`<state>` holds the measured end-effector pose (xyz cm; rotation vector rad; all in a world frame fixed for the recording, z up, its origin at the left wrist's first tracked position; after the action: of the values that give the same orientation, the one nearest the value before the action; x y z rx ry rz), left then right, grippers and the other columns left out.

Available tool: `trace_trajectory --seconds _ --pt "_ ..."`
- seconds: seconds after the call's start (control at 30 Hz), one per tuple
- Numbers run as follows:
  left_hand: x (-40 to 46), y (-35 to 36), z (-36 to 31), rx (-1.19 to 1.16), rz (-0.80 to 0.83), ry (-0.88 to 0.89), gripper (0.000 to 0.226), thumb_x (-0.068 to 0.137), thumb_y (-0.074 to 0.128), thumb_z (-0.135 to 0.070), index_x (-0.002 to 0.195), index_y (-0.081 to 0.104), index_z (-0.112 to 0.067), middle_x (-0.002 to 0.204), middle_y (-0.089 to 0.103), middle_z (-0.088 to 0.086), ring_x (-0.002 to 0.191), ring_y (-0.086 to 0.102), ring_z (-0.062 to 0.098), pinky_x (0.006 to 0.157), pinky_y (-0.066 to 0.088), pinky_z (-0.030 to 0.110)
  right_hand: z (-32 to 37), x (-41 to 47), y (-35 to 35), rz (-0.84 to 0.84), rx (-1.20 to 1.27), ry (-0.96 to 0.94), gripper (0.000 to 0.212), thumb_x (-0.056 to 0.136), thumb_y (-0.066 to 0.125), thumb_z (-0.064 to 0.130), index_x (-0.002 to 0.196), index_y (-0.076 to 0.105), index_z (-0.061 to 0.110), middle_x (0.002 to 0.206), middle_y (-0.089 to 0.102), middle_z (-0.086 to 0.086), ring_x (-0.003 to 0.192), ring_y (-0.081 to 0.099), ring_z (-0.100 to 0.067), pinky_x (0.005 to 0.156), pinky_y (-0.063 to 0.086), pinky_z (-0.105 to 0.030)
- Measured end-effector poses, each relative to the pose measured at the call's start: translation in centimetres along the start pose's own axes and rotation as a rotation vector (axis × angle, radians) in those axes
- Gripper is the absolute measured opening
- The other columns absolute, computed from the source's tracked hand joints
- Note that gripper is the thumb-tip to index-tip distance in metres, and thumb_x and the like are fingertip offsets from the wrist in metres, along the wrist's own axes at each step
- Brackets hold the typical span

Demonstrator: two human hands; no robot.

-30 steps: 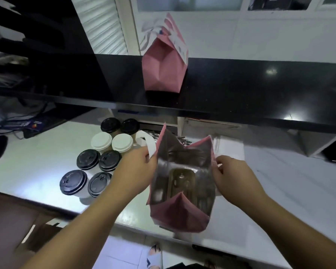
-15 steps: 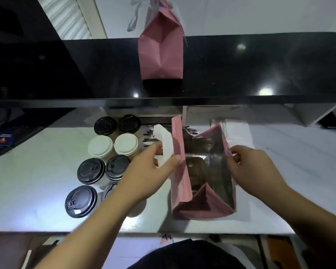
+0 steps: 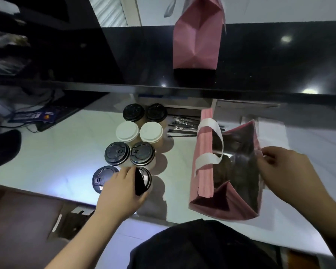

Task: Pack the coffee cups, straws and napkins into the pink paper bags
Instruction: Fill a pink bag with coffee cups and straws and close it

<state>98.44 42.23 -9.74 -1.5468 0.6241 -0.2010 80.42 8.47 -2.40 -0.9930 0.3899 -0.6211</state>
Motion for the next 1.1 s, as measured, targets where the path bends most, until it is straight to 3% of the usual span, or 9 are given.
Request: trace_trajectory --seconds 0.1,0.17,0.4,0.53,0.7,0.77,0.9,1.0,1.1 --pt "0.4 0.4 -0.5 -0.005 -0.024 -0.026 0.058 0.083 0.068 -0.053 0.13 0.055 -0.02 0.125 0.061 0.001 0.111 0.06 0.028 0.082 0.052 0.039 0.0 0.0 0.1 0.019 0.016 -0.005 0.026 0.102 0.05 0.043 0.083 0.065 0.036 0.063 0.064 0.022 0.055 0.061 -0.004 0.049 0.045 -0.023" --pt "0.5 0.6 -0.8 0.0 -0.029 -0.022 0.055 0.084 0.069 -0.049 0.127 0.057 -0.017 0.121 0.063 0.004 0.108 0.059 0.031 0.083 0.05 0.039 -0.2 0.0 0.1 0.024 0.021 -0.007 0.028 0.102 0.05 0.043 0.081 0.067 0.034 0.063 0.066 0.019 0.055 0.062 -0.005 0.05 0.047 -0.024" --pt "-1.4 -3.1 -2.1 -0.078 -0.035 -0.032 0.07 0.078 0.078 -0.045 0.138 0.049 -0.026 0.129 0.06 -0.001 0.115 0.058 0.027 0.087 0.047 0.035 -1.5 0.4 -0.4 0.018 -0.006 0.022 0.043 0.102 0.048 0.044 0.077 0.071 0.017 0.06 0.069 0.006 0.053 0.062 -0.012 0.056 0.059 -0.04" --pt "-3.0 -10.1 -4.3 -0.221 -0.226 0.071 0.091 0.075 0.081 -0.05 0.153 0.038 -0.031 0.144 0.047 -0.008 0.126 0.055 0.02 0.094 0.05 0.034 -1.7 0.4 -0.9 0.019 0.006 0.033 0.043 0.102 0.047 0.044 0.077 0.07 0.019 0.061 0.07 0.005 0.054 0.064 -0.012 0.056 0.059 -0.039" --pt "-3.7 -18.4 -12.4 -0.339 -0.461 0.36 0.094 0.072 0.078 -0.059 0.155 0.039 -0.035 0.144 0.039 -0.019 0.12 0.046 -0.002 0.091 0.039 0.009 -1.9 0.3 -1.4 0.043 -0.019 0.038 0.041 0.103 0.046 0.043 0.072 0.066 0.024 0.058 0.066 0.006 0.052 0.062 -0.012 0.055 0.058 -0.04" --pt "-3.2 -19.4 -16.3 -0.32 -0.428 0.504 0.092 0.074 0.074 -0.063 0.154 0.037 -0.036 0.144 0.037 -0.02 0.123 0.043 -0.004 0.095 0.035 0.005 -2.0 0.2 -1.6 0.068 0.004 0.049 0.034 0.103 0.049 0.041 0.078 0.068 0.027 0.063 0.068 0.009 0.054 0.064 -0.01 0.057 0.059 -0.037" --pt "-0.1 -17.4 -22.2 -0.179 -0.224 0.688 0.09 0.079 0.077 -0.054 0.155 0.033 -0.037 0.145 0.033 -0.018 0.134 0.041 0.009 0.106 0.039 0.022 -2.6 0.0 -2.4 0.058 0.001 0.048 0.034 0.102 0.05 0.039 0.072 0.063 0.028 0.059 0.066 0.008 0.055 0.061 -0.009 0.051 0.051 -0.032" --pt "2.5 -14.1 -24.4 -0.056 -0.048 0.708 0.086 0.081 0.078 -0.054 0.152 0.036 -0.033 0.144 0.04 -0.008 0.132 0.044 0.017 0.106 0.046 0.033 -3.2 -0.3 -2.8 0.045 -0.024 0.054 0.041 0.102 0.049 0.035 0.063 0.056 0.024 0.054 0.061 0.005 0.051 0.057 -0.01 0.045 0.038 -0.03" --pt "4.5 -10.7 -25.7 0.073 0.09 0.701 0.088 0.08 0.079 -0.055 0.153 0.038 -0.029 0.143 0.045 -0.002 0.129 0.048 0.022 0.102 0.053 0.041 -3.6 -0.5 -2.9 0.051 -0.015 0.072 0.043 0.104 0.047 0.038 0.065 0.056 0.025 0.057 0.06 0.004 0.053 0.056 -0.012 0.046 0.037 -0.03"
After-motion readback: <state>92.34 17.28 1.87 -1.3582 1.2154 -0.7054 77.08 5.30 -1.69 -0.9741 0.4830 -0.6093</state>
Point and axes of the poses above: each hand's wrist, its own x-axis towards the middle knuckle, its own y-axis out of the palm, z = x × y, the point moved 2 cm from there along x, towards the middle knuckle
